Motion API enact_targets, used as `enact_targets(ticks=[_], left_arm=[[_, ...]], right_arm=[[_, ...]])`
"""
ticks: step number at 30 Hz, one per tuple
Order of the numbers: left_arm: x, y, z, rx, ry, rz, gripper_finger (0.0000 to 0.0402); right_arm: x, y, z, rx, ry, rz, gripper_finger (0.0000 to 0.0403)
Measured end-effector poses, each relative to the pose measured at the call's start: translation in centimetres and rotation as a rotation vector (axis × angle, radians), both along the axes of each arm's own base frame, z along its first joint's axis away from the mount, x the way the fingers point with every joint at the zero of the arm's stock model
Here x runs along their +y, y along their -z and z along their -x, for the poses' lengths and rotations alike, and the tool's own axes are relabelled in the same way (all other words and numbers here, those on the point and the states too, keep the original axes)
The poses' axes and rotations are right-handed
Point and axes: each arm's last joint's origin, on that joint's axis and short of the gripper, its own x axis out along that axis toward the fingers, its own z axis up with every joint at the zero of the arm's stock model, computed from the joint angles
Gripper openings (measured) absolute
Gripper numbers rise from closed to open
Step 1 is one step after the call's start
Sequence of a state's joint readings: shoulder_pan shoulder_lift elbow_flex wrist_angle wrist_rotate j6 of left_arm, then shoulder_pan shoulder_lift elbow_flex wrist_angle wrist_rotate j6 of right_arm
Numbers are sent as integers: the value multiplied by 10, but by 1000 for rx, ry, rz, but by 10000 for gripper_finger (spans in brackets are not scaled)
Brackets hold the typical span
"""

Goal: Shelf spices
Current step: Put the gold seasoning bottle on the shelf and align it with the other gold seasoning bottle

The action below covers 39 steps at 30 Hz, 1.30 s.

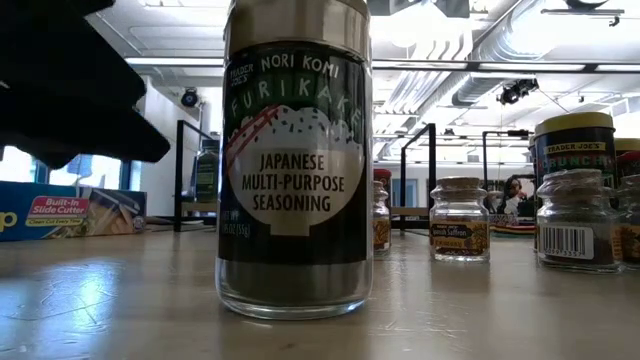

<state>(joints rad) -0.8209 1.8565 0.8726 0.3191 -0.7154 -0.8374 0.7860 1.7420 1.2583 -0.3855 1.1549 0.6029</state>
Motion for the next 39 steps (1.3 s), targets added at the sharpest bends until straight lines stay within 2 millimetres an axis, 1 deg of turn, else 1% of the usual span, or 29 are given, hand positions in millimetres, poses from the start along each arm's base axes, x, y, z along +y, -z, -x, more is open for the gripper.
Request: enact_targets(ticks=[3,5,8,13,18,22,29,33,39], left_arm=[[4,0,-4,1,12,-65,174],[9,0,-8,-3,-4,-67,175],[13,-2,-14,-6,28,-93,188],[15,-3,-19,-1,105,-127,242],[15,-4,-20,-10,111,-134,305],[15,-9,-23,-59,96,-100,337],[13,-19,-28,-152,34,-64,341],[8,-27,-34,-182,40,-160,340],[-3,-31,-46,-191,73,-265,340]], right_arm=[[0,0,0,0,0,0,300],[0,0,0,-3,2,-5,300],[0,0,0,-9,6,-15,300],[0,0,0,-8,6,-15,300],[0,0,0,-3,5,-10,300],[0,0,0,-3,6,-9,300],[0,0,0,-3,6,-9,300],[0,0,0,-3,5,-10,300],[0,0,0,0,3,-7,300]])
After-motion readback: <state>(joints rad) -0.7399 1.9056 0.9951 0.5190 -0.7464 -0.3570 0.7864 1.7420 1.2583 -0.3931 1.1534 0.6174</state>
